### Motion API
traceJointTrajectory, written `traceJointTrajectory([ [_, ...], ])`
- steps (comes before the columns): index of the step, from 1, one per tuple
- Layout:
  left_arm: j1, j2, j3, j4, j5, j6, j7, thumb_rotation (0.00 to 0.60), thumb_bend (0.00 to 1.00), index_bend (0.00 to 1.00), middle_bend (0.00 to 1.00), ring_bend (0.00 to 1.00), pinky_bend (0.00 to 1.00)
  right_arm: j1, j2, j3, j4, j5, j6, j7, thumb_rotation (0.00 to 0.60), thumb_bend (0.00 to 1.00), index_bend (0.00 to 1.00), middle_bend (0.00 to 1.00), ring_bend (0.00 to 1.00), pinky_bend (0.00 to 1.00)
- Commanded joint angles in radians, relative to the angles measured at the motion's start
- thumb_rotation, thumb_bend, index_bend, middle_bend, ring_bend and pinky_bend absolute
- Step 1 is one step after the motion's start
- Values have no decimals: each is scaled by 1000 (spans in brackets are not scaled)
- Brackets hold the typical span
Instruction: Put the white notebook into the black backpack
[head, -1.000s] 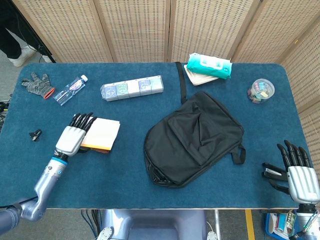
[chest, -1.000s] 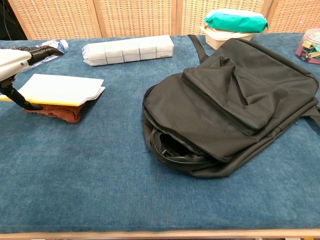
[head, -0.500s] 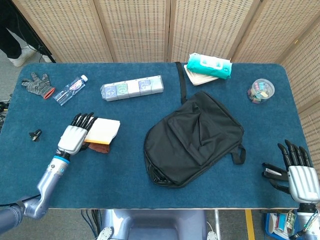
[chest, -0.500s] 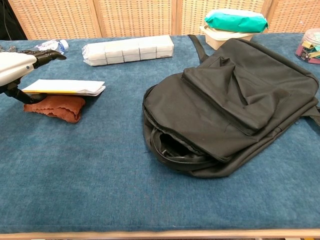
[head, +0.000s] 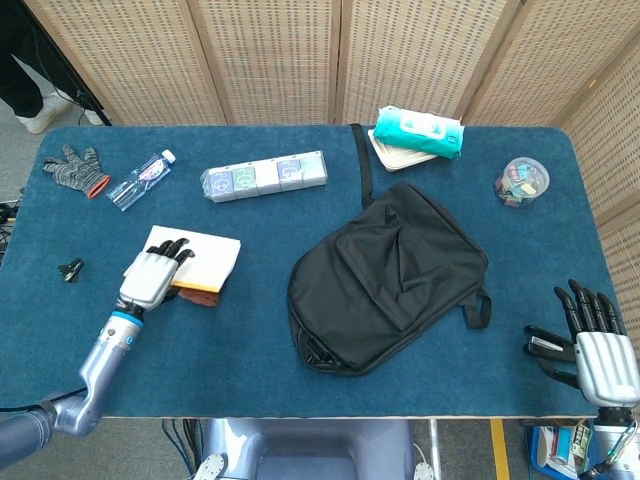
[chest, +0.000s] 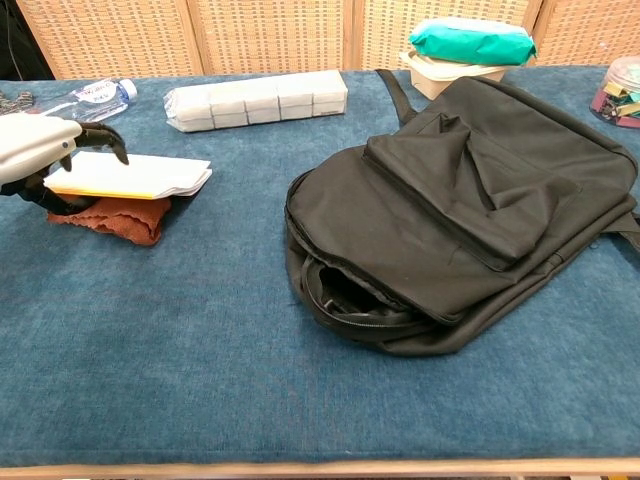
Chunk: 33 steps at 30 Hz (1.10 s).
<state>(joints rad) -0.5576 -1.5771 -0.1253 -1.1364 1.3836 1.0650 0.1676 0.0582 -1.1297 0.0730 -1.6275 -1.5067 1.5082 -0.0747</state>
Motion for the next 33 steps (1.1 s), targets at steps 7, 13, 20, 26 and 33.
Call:
traceJointTrajectory([
  [7,-10,-30,-10,83,24,55,-21,600,524,713,545,529,663,42,22,-24,-47,-57,-61,1,600,0,0,0,0,0],
  [13,-20,-26,-12,117,63,106,-48,600,542,798,613,586,702,139,73,-23,-152,-82,-205,52,600,0,0,0,0,0],
  [20,-40,-1,-21,97,79,122,-41,600,540,817,640,615,723,265,74,14,-254,-40,-377,61,600,0,0,0,0,0],
  [26,-68,45,-45,55,83,129,5,600,539,820,642,617,724,366,9,58,-325,76,-502,-28,600,0,1,0,0,0],
  [33,-89,81,-70,24,66,126,45,600,540,821,642,618,724,474,-104,103,-350,270,-580,-167,600,0,33,1,0,0],
])
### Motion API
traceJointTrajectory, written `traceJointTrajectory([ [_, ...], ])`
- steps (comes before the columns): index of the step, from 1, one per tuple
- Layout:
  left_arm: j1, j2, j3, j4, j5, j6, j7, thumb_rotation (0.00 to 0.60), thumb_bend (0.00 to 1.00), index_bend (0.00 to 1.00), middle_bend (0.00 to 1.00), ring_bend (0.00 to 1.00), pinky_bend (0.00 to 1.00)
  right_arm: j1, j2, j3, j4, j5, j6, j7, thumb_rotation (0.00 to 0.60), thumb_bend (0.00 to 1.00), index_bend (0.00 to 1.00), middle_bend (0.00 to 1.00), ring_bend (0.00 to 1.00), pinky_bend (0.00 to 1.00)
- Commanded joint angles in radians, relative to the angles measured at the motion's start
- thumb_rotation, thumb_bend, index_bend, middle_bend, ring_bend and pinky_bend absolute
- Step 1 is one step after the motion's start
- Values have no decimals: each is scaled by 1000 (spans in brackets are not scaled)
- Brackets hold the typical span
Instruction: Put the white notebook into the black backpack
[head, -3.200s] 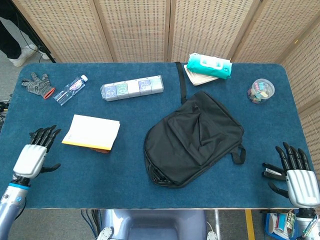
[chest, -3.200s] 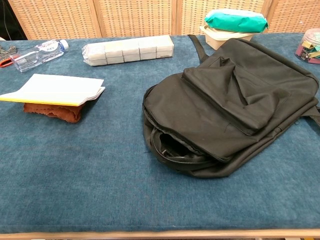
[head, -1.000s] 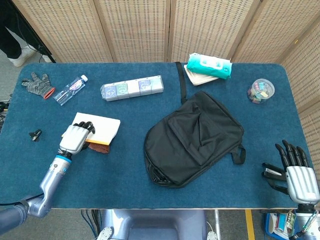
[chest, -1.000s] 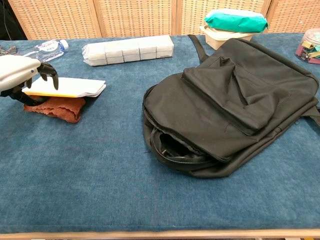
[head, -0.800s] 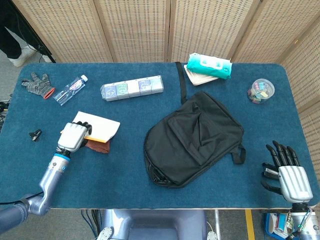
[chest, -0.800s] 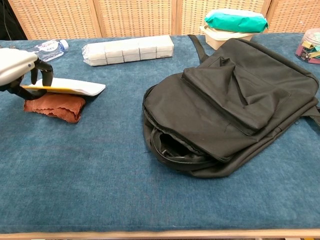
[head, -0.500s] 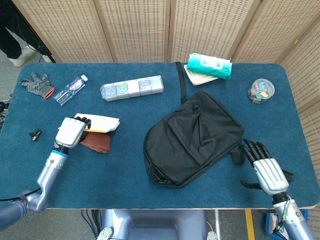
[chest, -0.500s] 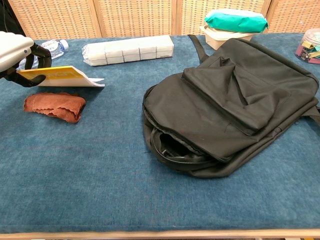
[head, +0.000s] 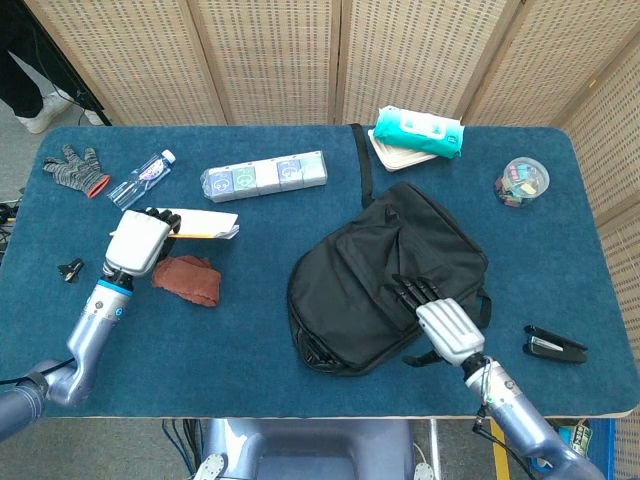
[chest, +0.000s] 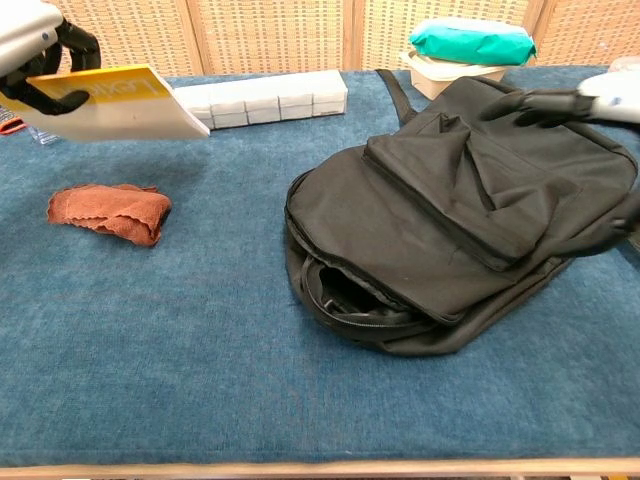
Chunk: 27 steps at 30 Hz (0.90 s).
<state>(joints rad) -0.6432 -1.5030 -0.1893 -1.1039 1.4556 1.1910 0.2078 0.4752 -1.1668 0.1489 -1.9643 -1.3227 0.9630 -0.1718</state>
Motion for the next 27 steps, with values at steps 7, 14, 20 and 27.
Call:
traceJointTrajectory([
  [7,0,27,-14,-27,-19,14,2,600,540,821,642,618,724,114,-150,33,-15,169,-42,-135,600,0,102,67,10,0],
  [14,8,61,-26,-34,-27,42,0,600,540,821,642,617,724,166,-232,17,-1,225,-61,-176,600,0,134,103,34,1],
  [20,9,78,-26,-43,-29,47,1,600,539,821,643,618,724,179,-288,-12,21,221,-41,-210,600,0,156,121,49,17],
  [27,15,92,-25,-58,-33,60,2,600,540,821,642,618,724,202,-395,-29,136,240,7,-285,600,0,170,133,56,23],
])
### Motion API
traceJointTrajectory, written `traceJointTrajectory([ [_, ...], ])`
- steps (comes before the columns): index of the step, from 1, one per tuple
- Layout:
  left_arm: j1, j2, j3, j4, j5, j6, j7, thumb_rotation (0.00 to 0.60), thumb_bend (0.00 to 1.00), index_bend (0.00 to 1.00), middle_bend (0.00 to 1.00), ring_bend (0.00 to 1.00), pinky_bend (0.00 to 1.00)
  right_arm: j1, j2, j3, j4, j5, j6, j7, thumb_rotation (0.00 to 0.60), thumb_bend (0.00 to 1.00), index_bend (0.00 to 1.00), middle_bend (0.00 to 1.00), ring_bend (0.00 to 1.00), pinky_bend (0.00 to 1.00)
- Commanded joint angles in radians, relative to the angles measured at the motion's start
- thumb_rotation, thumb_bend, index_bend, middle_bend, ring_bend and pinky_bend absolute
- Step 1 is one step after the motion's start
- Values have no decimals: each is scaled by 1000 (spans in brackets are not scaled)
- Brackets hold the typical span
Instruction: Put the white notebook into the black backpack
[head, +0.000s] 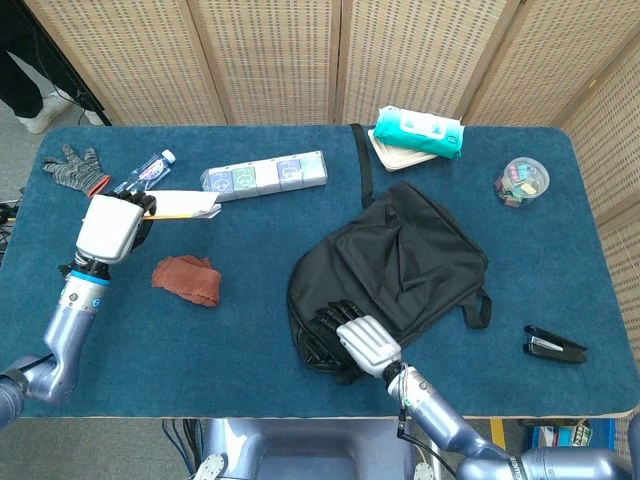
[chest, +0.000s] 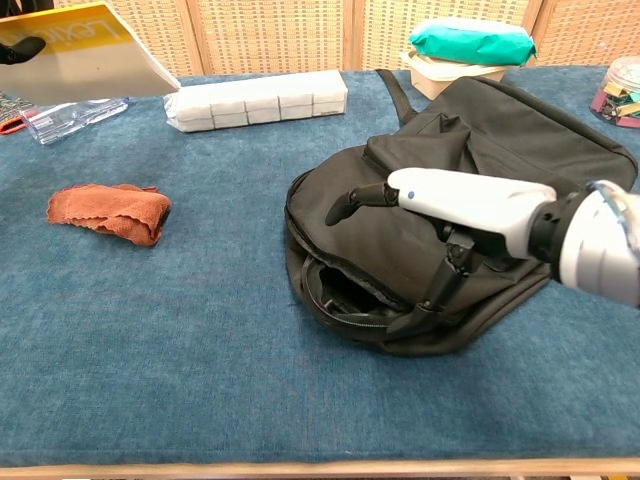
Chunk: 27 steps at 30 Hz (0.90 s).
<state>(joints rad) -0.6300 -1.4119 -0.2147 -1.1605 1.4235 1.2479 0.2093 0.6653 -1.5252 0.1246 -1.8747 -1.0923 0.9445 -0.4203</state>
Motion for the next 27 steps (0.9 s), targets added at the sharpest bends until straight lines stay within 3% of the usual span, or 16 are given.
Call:
traceJointTrajectory([
  [1,3,1,2,-1,-1,6,1,600,540,821,642,618,724,14,-50,-5,60,15,35,-46,600,0,170,133,57,23],
  [15,10,5,8,11,-3,16,-24,600,540,821,642,618,724,21,-86,14,92,75,80,-66,600,0,166,131,57,27],
  [21,12,3,9,20,-3,22,-36,600,540,821,642,618,724,37,-107,6,103,136,94,-136,600,0,150,107,58,54],
  [24,13,7,9,17,0,29,-39,600,539,821,643,618,724,46,-120,3,114,158,104,-169,600,5,167,148,126,181],
  [27,15,12,8,13,2,37,-42,600,538,821,643,618,724,48,-132,-1,124,162,129,-197,600,156,247,269,301,408],
])
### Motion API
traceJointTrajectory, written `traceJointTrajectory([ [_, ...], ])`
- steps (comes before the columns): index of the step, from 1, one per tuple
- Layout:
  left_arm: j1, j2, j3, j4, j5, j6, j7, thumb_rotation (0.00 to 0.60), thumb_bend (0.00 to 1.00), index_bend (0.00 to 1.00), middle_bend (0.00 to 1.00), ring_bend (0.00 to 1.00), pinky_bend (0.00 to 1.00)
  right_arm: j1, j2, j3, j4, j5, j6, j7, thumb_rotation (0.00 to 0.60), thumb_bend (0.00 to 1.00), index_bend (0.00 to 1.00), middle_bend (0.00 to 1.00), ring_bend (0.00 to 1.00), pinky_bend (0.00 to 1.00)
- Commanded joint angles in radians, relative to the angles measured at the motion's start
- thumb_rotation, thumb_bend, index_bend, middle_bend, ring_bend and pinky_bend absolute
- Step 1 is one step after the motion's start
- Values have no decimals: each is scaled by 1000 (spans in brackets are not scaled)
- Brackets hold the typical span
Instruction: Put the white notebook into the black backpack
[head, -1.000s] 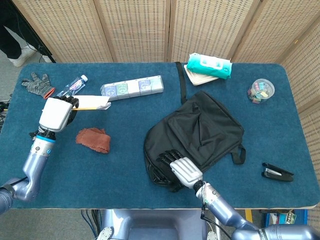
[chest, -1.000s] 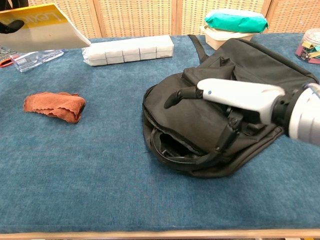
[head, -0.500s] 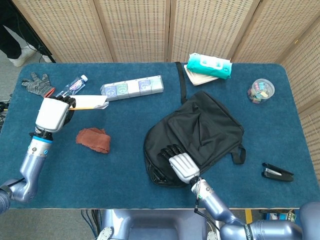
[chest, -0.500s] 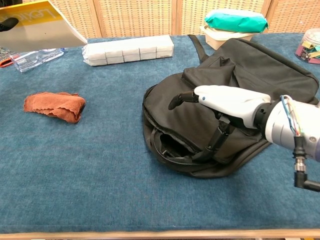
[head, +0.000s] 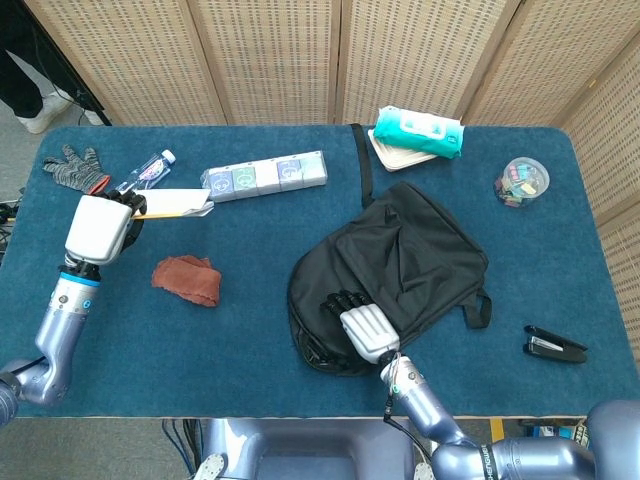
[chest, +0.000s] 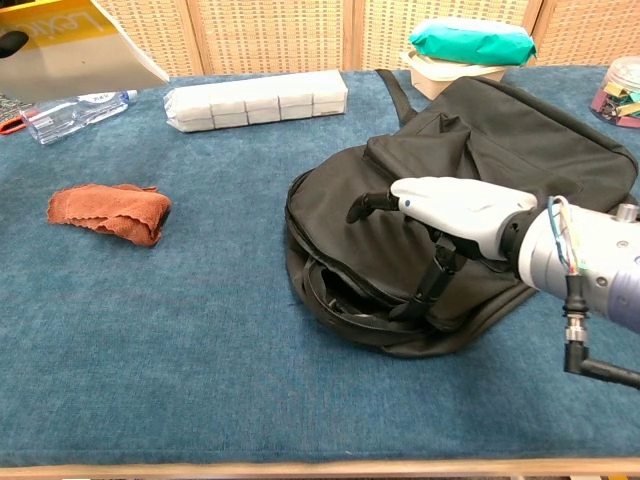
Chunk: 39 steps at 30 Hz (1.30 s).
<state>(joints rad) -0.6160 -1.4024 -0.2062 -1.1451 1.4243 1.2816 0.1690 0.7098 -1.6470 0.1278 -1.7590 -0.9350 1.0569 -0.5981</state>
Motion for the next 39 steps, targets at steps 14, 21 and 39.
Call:
traceJointTrajectory([
  [14,14,7,8,13,11,24,-36,600,537,822,643,618,724,5,-19,-23,-4,16,54,-68,600,1000,602,623,671,720],
  [21,25,-1,22,38,34,49,-77,600,535,822,643,618,724,2,25,-35,-6,-87,9,31,600,1000,618,641,681,720],
  [39,64,-39,91,165,203,250,-332,600,533,822,643,618,724,104,99,172,-71,-43,-116,294,600,1000,596,628,665,762],
])
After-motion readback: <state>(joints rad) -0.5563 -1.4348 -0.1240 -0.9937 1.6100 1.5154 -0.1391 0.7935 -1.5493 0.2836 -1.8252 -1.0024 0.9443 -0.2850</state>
